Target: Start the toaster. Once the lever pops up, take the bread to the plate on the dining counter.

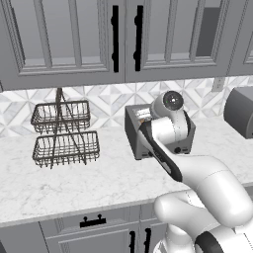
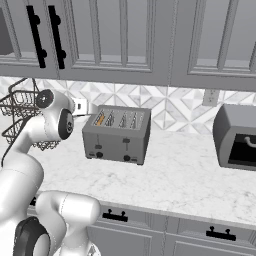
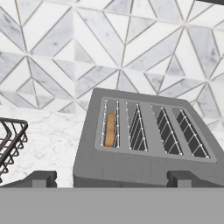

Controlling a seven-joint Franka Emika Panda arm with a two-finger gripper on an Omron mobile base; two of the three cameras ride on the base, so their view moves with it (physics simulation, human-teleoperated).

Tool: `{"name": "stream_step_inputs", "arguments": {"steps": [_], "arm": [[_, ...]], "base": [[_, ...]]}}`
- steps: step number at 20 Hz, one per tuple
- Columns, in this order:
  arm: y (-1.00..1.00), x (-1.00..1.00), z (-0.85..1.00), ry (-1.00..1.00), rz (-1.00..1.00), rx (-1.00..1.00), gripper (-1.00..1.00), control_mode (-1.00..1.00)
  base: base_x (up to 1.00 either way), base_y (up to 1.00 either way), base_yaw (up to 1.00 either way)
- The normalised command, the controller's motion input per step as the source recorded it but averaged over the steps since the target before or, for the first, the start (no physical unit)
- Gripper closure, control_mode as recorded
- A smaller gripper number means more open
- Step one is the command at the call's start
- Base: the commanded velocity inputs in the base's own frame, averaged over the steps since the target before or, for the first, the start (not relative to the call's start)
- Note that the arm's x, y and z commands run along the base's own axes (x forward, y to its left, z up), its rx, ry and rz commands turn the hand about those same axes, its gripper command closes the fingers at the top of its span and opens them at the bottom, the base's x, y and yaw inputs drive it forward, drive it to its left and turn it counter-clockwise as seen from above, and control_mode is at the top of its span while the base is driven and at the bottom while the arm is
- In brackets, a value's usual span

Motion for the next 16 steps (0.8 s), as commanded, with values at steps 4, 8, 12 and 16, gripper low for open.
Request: {"name": "stream_step_inputs", "arguments": {"steps": [4,8,12,16], "arm": [[0.0,0.0,0.0,0.0,0.0,0.0,-1.0,-1.0],[0.0,0.0,0.0,0.0,0.0,0.0,-1.0,-1.0],[0.0,0.0,0.0,0.0,0.0,0.0,-1.0,-1.0],[0.0,0.0,0.0,0.0,0.0,0.0,-1.0,-1.0]], "base": [[0.0,0.0,0.0],[0.0,0.0,0.0],[0.0,0.0,0.0],[0.0,0.0,0.0]]}}
